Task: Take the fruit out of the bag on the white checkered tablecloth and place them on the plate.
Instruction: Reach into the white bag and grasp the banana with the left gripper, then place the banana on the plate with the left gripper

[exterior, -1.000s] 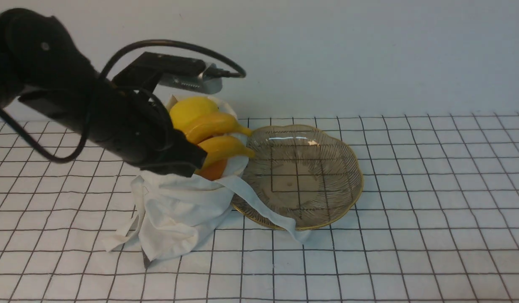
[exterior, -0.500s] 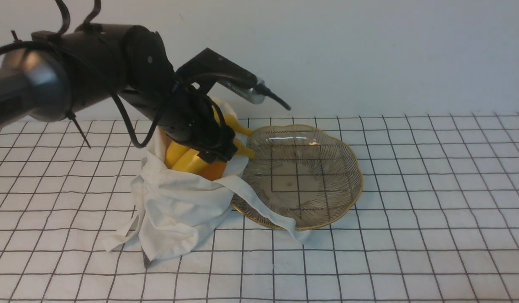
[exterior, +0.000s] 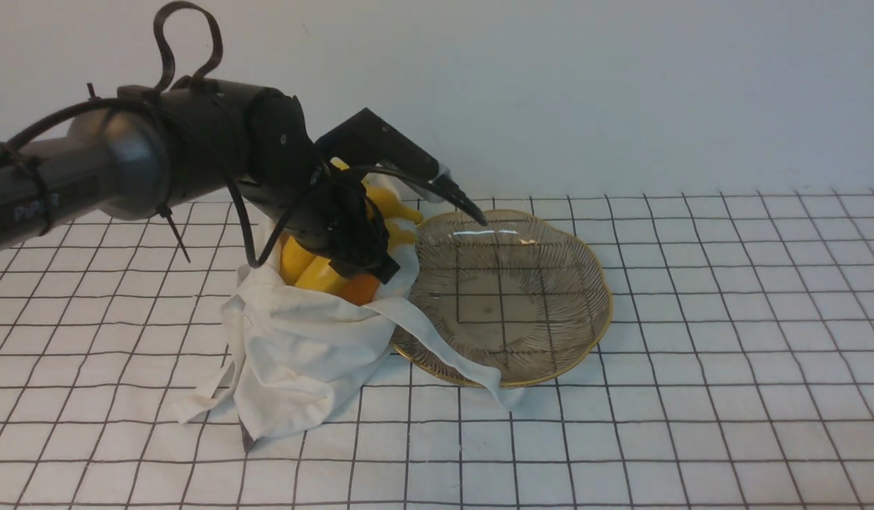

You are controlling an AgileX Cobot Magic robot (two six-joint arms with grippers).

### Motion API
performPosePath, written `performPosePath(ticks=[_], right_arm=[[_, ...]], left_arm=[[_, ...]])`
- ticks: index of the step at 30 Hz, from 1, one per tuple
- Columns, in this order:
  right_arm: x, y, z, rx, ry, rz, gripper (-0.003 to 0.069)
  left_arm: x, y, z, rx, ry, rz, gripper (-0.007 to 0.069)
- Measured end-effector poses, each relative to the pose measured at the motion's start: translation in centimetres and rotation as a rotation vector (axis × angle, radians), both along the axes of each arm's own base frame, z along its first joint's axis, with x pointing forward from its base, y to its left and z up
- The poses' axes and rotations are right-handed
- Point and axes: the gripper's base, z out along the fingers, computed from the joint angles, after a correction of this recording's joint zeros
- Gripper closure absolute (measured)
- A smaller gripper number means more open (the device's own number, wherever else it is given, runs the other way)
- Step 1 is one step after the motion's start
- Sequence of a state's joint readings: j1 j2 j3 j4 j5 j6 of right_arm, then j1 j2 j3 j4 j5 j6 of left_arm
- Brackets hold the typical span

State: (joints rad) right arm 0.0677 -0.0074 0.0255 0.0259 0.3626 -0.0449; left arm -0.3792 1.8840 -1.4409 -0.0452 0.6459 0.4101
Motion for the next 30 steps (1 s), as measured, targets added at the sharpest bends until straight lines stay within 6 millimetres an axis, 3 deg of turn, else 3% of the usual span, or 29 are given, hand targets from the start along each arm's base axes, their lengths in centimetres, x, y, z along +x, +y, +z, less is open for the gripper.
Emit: performPosePath(ticks=[2, 3, 4, 7, 11, 14, 16, 17, 20, 22, 26, 28, 29, 30], right_arm=[[0.0, 0.0, 0.0, 0.0, 0.0, 0.0, 0.0673], [0.0, 0.0, 0.0, 0.0, 0.0, 0.0, 0.0673], [0.0, 0.0, 0.0, 0.0, 0.0, 0.0, 0.0673], [0.0, 0.0, 0.0, 0.0, 0.0, 0.0, 0.0673], [0.0, 0.0, 0.0, 0.0, 0.0, 0.0, 0.0673], [0.0, 0.0, 0.0, 0.0, 0.0, 0.0, 0.0673], [0.0, 0.0, 0.0, 0.0, 0.0, 0.0, 0.0673], [0.0, 0.0, 0.0, 0.0, 0.0, 0.0, 0.0673], [0.0, 0.0, 0.0, 0.0, 0.0, 0.0, 0.0673], [0.0, 0.0, 0.0, 0.0, 0.0, 0.0, 0.0673], [0.0, 0.0, 0.0, 0.0, 0.0, 0.0, 0.0673], [0.0, 0.0, 0.0, 0.0, 0.0, 0.0, 0.0673], [0.0, 0.0, 0.0, 0.0, 0.0, 0.0, 0.0673], [0.0, 0.0, 0.0, 0.0, 0.0, 0.0, 0.0673]], left_arm=[[-0.3, 0.1, 1.0, -0.009, -0.012, 0.006, 0.0307], [-0.9, 0.3, 2.4, -0.022, -0.036, 0.008, 0.0307], [-0.9, 0.3, 2.4, -0.022, -0.035, 0.008, 0.0307], [-2.4, 0.9, 6.2, -0.059, -0.11, 0.011, 0.0307], [-3.9, 1.4, 9.7, -0.11, -0.209, 0.015, 0.0307], [-4.4, 1.3, 11.4, -0.189, -0.269, 0.029, 0.0307], [-4.4, 0.7, 12.6, -0.359, -0.301, 0.076, 0.0307], [-4.4, 0.7, 12.6, -0.359, -0.301, 0.076, 0.0307], [-3.9, -0.6, 12.9, -0.619, -0.267, 0.163, 0.0307], [-3.6, -1.1, 12.5, -0.668, -0.246, 0.182, 0.0307], [-2.1, -3.0, 9.8, -0.788, -0.13, 0.243, 0.0307], [-1.2, -3.7, 8.0, -0.812, -0.083, 0.27, 0.0307], [-0.4, -4.4, 6.0, -0.825, -0.033, 0.297, 0.0307], [-0.2, -4.5, 5.5, -0.832, -0.021, 0.305, 0.0307]])
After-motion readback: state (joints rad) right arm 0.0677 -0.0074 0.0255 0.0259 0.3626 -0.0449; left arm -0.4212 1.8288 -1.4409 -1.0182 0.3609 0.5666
